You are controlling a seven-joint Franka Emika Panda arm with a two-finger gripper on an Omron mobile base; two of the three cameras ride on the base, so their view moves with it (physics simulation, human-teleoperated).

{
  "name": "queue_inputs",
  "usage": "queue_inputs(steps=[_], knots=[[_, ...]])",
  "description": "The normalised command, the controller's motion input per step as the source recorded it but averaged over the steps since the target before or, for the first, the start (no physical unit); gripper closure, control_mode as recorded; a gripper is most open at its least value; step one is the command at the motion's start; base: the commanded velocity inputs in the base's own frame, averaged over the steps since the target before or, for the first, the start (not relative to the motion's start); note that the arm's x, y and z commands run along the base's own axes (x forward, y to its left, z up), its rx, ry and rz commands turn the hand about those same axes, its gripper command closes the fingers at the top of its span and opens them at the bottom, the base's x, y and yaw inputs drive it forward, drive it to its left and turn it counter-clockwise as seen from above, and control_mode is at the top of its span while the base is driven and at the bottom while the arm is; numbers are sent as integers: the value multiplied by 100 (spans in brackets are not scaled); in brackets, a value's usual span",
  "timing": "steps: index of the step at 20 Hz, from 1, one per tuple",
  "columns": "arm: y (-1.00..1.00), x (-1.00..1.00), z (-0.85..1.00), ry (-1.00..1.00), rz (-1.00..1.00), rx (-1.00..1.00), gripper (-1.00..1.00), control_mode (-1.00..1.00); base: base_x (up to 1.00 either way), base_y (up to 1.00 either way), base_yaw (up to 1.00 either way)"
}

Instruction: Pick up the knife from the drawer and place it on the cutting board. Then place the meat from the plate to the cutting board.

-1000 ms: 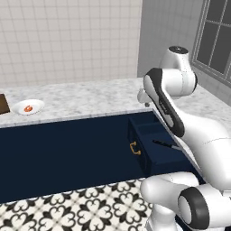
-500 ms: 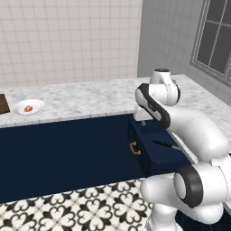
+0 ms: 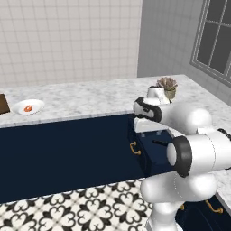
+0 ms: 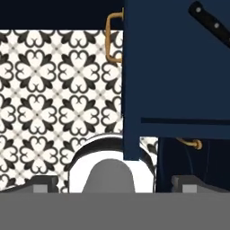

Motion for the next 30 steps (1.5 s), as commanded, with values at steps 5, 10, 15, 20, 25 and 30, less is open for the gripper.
queue_inputs(steps=[5, 10, 15, 20, 25, 30], knots=[[-1, 32, -69, 5, 0, 0, -100, -100, 0, 0, 0], [-1, 19, -74, 5, 0, -2, -100, -100, 0, 0, 0], [0, 14, -62, 0, 0, 0, -100, -100, 0, 0, 0], [0, 17, -53, 0, 0, 0, -100, -100, 0, 0, 0], [0, 14, -36, 0, 0, 0, -100, -100, 0, 0, 0], [4, 0, -21, 0, 0, 0, -100, -100, 0, 0, 0]])
